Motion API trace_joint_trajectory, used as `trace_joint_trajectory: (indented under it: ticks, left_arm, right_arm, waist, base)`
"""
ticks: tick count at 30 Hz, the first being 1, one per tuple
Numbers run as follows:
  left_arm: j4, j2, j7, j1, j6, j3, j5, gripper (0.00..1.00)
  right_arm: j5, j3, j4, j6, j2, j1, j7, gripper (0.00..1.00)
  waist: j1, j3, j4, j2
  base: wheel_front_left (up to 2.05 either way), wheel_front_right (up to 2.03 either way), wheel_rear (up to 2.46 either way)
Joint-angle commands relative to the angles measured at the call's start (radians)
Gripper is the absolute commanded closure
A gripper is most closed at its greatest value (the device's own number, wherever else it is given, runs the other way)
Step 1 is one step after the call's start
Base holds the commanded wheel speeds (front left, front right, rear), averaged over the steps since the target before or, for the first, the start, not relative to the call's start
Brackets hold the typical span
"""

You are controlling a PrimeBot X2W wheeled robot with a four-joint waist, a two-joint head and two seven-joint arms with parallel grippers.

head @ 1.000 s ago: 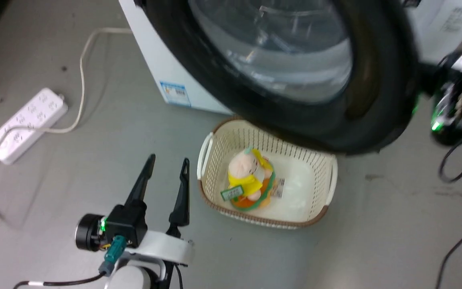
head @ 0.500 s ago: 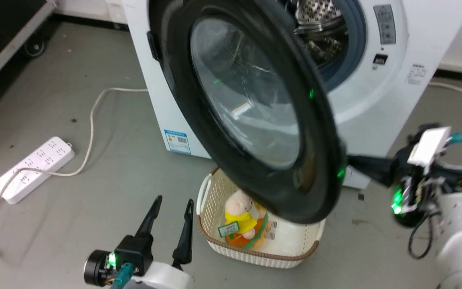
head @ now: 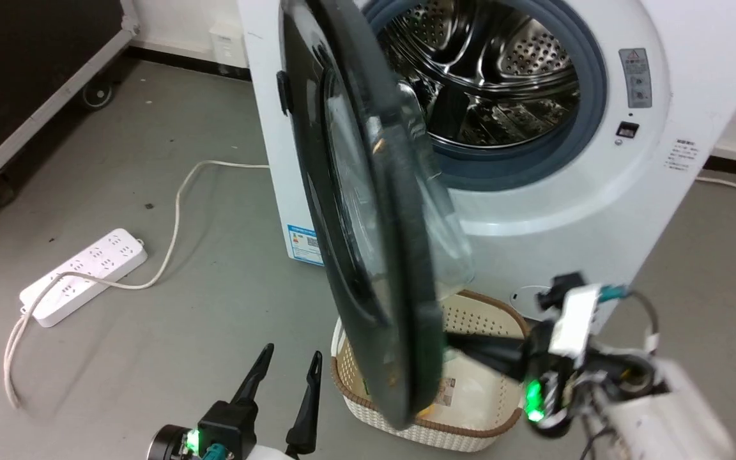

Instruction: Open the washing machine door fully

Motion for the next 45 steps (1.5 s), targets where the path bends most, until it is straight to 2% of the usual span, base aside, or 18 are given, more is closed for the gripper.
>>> trace_joint_trajectory:
  ticks: [1, 5, 10, 11, 15, 19, 24, 28, 32, 37, 41, 45]
  left_arm:
    - [0.001, 0.002, -0.006, 0.012, -0.004, -0.003, -0.006, 0.0]
    - [0.003, 0.002, -0.006, 0.021, -0.005, 0.0, -0.008, 0.0]
    - [0.0, 0.002, -0.006, 0.027, -0.003, 0.018, -0.006, 0.0]
    - [-0.002, 0.002, -0.006, 0.029, -0.001, 0.031, -0.005, 0.0]
    - [-0.01, 0.002, -0.006, 0.029, -0.002, 0.055, -0.007, 0.0]
    - [-0.02, 0.002, -0.006, 0.024, -0.003, 0.079, -0.014, 0.0]
    - [-0.036, 0.002, -0.006, 0.025, -0.002, 0.126, -0.027, 0.0]
    - [-0.045, 0.003, -0.006, 0.034, -0.016, 0.165, -0.027, 0.0]
    - [-0.052, 0.004, -0.006, 0.05, -0.042, 0.183, -0.027, 0.0]
    - [-0.047, 0.003, -0.006, 0.072, -0.066, 0.184, -0.028, 0.0]
    - [-0.047, 0.003, -0.006, 0.088, -0.075, 0.176, -0.029, 0.0]
    - [-0.036, 0.003, -0.006, 0.097, -0.081, 0.172, -0.031, 0.0]
  right_arm:
    - [0.013, 0.015, -0.01, 0.001, 0.006, 0.02, -0.01, 1.0]
    - [0.096, 0.158, -0.068, 0.001, 0.006, 0.068, -0.108, 1.0]
    - [0.105, 0.203, -0.081, 0.001, 0.006, 0.073, -0.194, 1.0]
    - [0.087, 0.197, -0.088, 0.001, -0.007, 0.066, -0.247, 0.0]
    - [-0.012, 0.175, -0.17, 0.001, -0.075, 0.071, -0.41, 0.0]
    - [-0.209, 0.166, -0.312, 0.001, -0.169, 0.121, -0.654, 0.0]
    - [-0.541, 0.174, -0.458, 0.001, -0.296, 0.222, -0.987, 0.0]
    - [-0.788, 0.135, -0.502, 0.001, -0.333, 0.305, -1.194, 0.0]
    - [-1.052, 0.034, -0.558, 0.001, -0.288, 0.397, -1.263, 0.0]
    - [-1.317, -0.105, -0.692, 0.001, -0.151, 0.53, -1.272, 0.0]
    - [-1.438, -0.156, -0.76, 0.001, -0.054, 0.623, -1.273, 0.0]
    - [-1.486, -0.168, -0.768, 0.001, -0.012, 0.667, -1.273, 0.0]
  waist:
    - [0.0001, -0.003, 0.004, -0.0001]
    - [0.0001, -0.011, 0.012, -0.0001]
    - [0.0001, -0.023, 0.007, -0.0001]
    - [0.0001, -0.029, -0.004, -0.0001]
    - [0.0001, -0.041, -0.036, -0.0001]
    - [0.0001, -0.053, -0.074, -0.0001]
    - [0.0001, -0.067, -0.123, -0.0001]
    - [0.0001, -0.075, -0.16, -0.0001]
    - [0.0001, -0.076, -0.191, -0.0001]
    - [0.0001, -0.075, -0.21, -0.0001]
    - [0.0001, -0.072, -0.213, -0.0001]
    - [0.0001, -0.069, -0.213, -0.0001]
  base:
    - [0.0, 0.0, 0.0]
    - [0.0, 0.0, 0.0]
    - [0.0, 0.0, 0.0]
    - [0.0, 0.0, 0.0]
    - [0.0, 0.0, 0.0]
    - [0.0, 0.0, 0.0]
    - [0.0, 0.0, 0.0]
    - [0.0, 0.0, 0.0]
    - [0.0, 0.0, 0.0]
    - [0.0, 0.0, 0.0]
    - [0.0, 0.0, 0.0]
    - [0.0, 0.0, 0.0]
